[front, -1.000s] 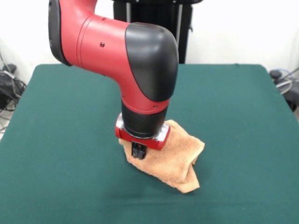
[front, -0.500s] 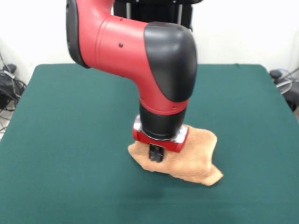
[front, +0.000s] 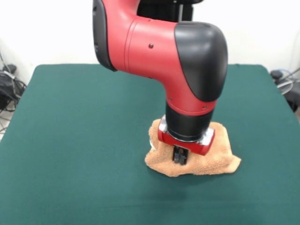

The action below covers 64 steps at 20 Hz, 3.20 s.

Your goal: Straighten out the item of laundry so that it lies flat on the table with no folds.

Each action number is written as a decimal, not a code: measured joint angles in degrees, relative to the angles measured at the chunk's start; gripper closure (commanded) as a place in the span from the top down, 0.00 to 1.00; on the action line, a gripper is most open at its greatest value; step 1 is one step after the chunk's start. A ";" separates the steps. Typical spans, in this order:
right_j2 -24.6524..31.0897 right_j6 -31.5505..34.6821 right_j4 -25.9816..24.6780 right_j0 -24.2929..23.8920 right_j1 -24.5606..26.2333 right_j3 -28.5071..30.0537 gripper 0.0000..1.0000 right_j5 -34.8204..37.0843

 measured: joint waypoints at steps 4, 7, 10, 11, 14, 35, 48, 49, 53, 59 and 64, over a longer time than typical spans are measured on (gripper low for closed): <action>-0.01 0.45 0.01 0.08 0.01 0.00 0.00 0.00; 0.00 0.45 0.01 0.05 0.01 0.01 0.00 0.00; 0.00 0.45 0.02 -0.01 -0.01 0.03 0.00 0.00; 0.00 0.45 0.02 -0.03 -0.06 0.13 0.00 0.00; 0.01 0.45 0.02 -0.11 -0.27 0.42 0.00 0.00; 0.21 0.45 -0.21 -4.40 -3.99 8.16 0.00 -0.83; 0.71 0.45 -4.41 -9.37 -5.01 13.53 0.00 -7.89; 0.75 0.45 -4.81 -9.68 -5.01 13.62 0.00 -8.02; 0.78 0.45 -7.07 -10.98 -5.00 14.14 0.00 -8.19; 0.78 0.45 -12.30 -12.99 -5.07 14.57 0.00 -8.19; 0.79 0.45 -15.38 -14.52 -5.53 14.67 0.00 -8.15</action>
